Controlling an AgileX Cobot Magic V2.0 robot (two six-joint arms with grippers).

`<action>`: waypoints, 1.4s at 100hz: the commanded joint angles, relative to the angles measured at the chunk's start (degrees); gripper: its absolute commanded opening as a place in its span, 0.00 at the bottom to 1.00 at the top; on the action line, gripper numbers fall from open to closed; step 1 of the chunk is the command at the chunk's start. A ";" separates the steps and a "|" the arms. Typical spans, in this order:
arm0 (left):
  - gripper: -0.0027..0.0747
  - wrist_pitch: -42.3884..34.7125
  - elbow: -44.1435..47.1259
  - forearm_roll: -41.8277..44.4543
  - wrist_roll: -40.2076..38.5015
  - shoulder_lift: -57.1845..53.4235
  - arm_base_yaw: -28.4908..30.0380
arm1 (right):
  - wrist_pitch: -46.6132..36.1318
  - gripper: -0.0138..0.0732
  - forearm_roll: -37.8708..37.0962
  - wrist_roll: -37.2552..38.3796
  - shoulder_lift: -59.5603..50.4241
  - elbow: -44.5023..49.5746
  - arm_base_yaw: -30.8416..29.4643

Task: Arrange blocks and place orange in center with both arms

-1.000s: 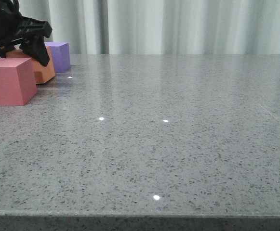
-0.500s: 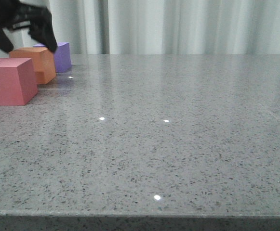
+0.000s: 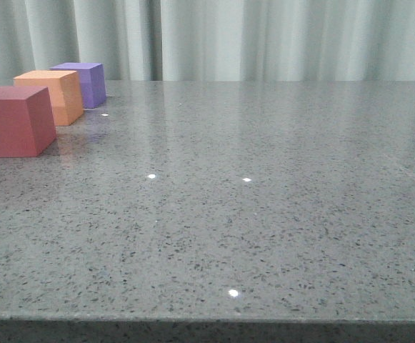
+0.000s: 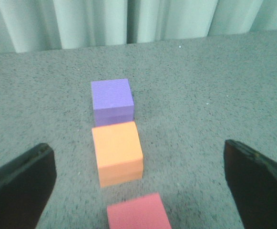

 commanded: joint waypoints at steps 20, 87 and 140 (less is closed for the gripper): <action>0.89 -7.91 15.11 -0.84 -0.28 -22.33 -0.38 | -4.77 0.08 -0.77 -0.17 0.65 -1.72 -0.31; 0.01 -8.03 31.02 -2.01 -0.28 -45.60 -0.38 | -4.77 0.08 -0.77 -0.17 0.65 -1.72 -0.31; 0.01 -8.03 31.02 -2.01 -0.28 -45.60 -0.38 | -4.77 0.08 -0.77 -0.17 0.65 -1.72 -0.31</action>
